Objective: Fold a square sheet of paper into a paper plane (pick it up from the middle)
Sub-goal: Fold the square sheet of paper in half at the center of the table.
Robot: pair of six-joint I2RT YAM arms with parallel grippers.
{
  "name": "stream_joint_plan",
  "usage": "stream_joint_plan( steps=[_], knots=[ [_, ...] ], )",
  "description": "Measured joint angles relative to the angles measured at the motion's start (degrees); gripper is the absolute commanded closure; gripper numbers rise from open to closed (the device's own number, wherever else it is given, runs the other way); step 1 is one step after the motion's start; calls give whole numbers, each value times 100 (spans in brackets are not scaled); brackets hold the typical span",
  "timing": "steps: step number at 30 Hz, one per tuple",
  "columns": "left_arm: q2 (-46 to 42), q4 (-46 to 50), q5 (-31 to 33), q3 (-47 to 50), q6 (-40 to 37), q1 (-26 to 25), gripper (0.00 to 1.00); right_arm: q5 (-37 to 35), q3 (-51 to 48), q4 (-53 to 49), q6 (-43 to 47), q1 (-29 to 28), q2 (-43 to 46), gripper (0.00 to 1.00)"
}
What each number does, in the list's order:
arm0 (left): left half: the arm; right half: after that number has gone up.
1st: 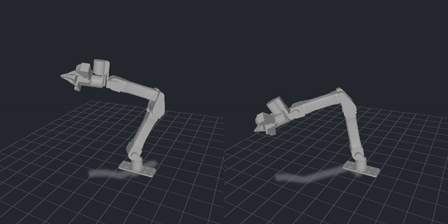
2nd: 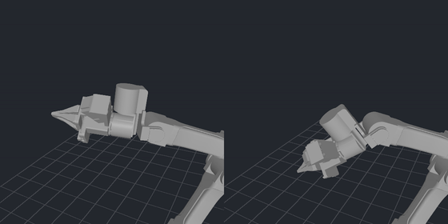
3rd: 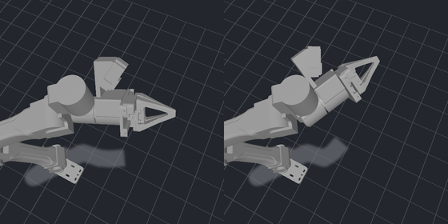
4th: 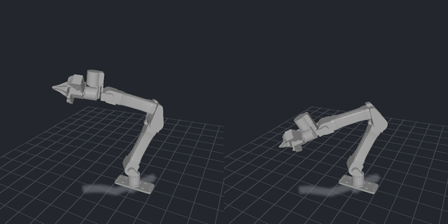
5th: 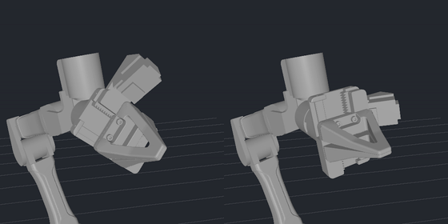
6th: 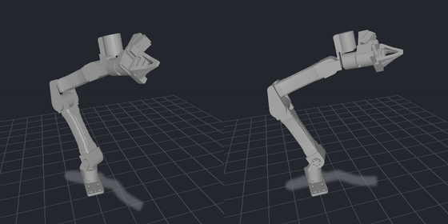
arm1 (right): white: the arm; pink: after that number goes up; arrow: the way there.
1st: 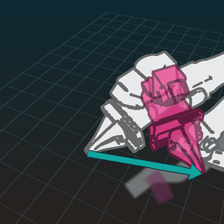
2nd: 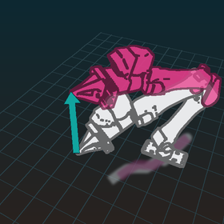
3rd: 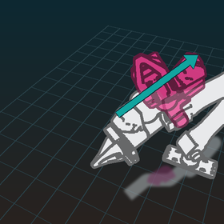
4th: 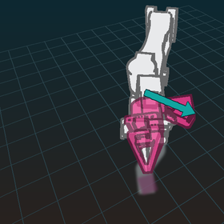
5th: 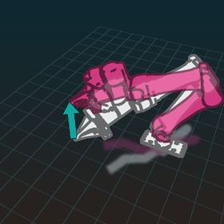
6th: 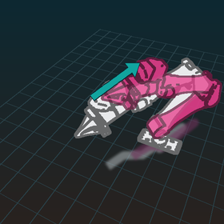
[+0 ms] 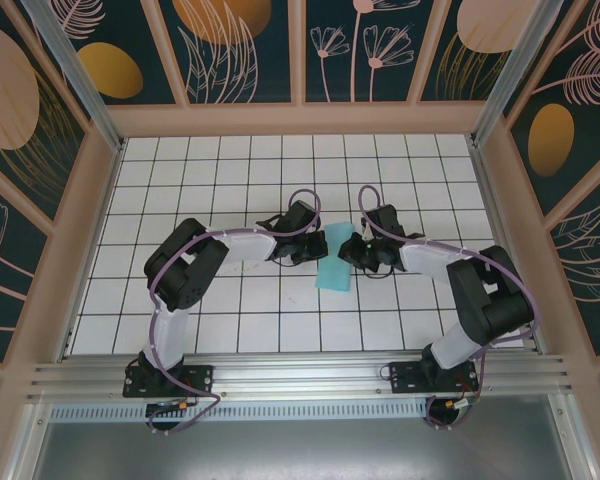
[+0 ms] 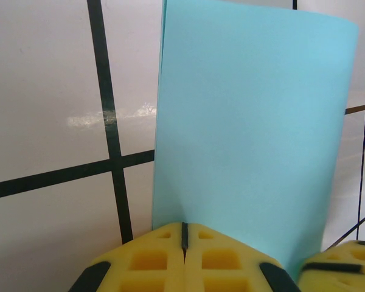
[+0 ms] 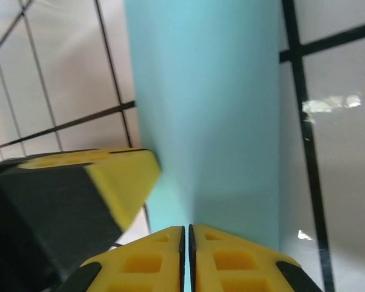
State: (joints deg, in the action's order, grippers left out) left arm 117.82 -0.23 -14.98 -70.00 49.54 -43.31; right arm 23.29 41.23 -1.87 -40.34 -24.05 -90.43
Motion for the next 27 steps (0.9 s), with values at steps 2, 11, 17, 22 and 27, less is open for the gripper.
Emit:
stream_joint_plan(
  steps=[2,11,17,22,27],
  knots=[
    [0,0,0,0,0,0,100,-2,-50,2,70,24,-74,82],
    [0,0,2,0,0,0,100,186,-490,407,254,214,-125,79],
    [0,0,2,2,-2,0,100,411,-634,662,297,310,-72,78],
    [0,-2,2,2,0,0,100,743,-776,697,389,339,234,79],
    [0,-2,2,2,0,0,100,1152,-927,1019,400,339,297,80]
  ],
)
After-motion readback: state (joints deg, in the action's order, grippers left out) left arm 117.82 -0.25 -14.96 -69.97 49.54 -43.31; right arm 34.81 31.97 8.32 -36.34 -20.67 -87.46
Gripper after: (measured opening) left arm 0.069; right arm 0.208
